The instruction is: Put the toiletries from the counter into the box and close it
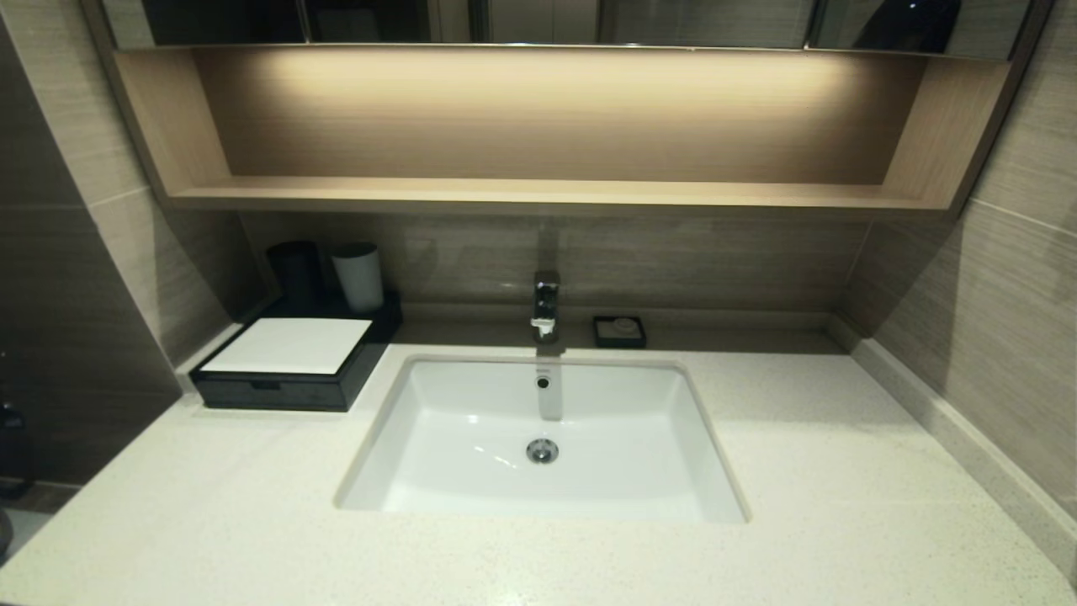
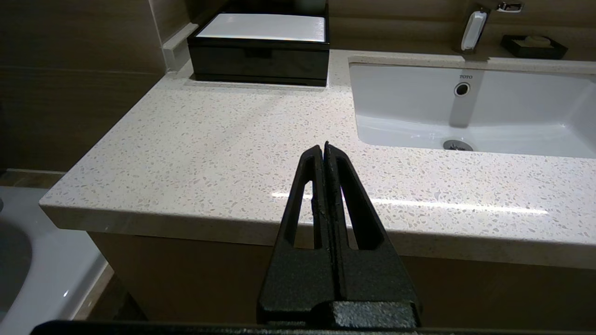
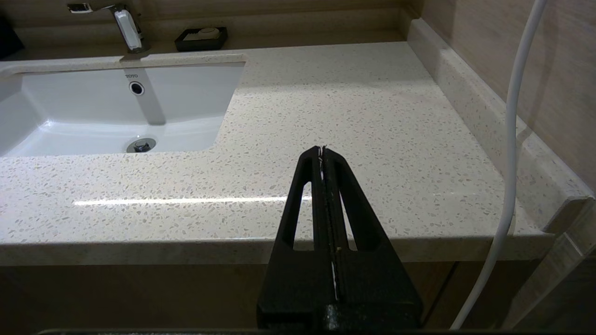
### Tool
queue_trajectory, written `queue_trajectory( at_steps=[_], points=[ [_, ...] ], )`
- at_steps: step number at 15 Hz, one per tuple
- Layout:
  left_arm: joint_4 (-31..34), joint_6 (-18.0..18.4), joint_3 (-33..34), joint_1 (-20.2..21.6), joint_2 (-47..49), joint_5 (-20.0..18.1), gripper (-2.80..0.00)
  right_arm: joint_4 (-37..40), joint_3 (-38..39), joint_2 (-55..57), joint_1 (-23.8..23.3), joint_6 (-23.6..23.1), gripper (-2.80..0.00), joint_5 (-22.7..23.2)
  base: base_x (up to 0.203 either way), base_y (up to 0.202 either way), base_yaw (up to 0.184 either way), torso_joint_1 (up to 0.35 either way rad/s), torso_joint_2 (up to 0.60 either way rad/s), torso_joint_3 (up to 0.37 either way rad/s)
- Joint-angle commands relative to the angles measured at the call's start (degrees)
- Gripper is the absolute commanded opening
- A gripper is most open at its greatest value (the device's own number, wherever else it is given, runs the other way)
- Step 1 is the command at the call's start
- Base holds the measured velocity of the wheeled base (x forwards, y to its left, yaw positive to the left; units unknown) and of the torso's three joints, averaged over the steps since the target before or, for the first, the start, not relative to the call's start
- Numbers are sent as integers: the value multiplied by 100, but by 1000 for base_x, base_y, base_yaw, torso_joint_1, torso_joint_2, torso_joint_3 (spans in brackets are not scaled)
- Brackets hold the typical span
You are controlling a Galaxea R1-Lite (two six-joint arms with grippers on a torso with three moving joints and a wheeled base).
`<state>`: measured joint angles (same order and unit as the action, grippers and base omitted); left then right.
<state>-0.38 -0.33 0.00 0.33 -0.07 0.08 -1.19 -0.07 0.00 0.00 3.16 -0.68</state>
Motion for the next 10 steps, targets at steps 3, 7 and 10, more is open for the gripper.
queue_trajectory(
  at_steps=[3, 7, 10],
  points=[
    [3, -2, 0, 2, -1, 1, -280, 4, -1, 0, 0, -17, -280, -11, 0, 0, 0, 0, 0, 0],
    [-4, -4, 0, 2, -1, 1, -280, 4, -1, 0, 9, -8, -280, -11, 0, 0, 0, 0, 0, 0],
    [-6, -9, 0, 2, -1, 1, -280, 4, -1, 0, 0, -8, -280, -11, 0, 0, 0, 0, 0, 0]
  ],
)
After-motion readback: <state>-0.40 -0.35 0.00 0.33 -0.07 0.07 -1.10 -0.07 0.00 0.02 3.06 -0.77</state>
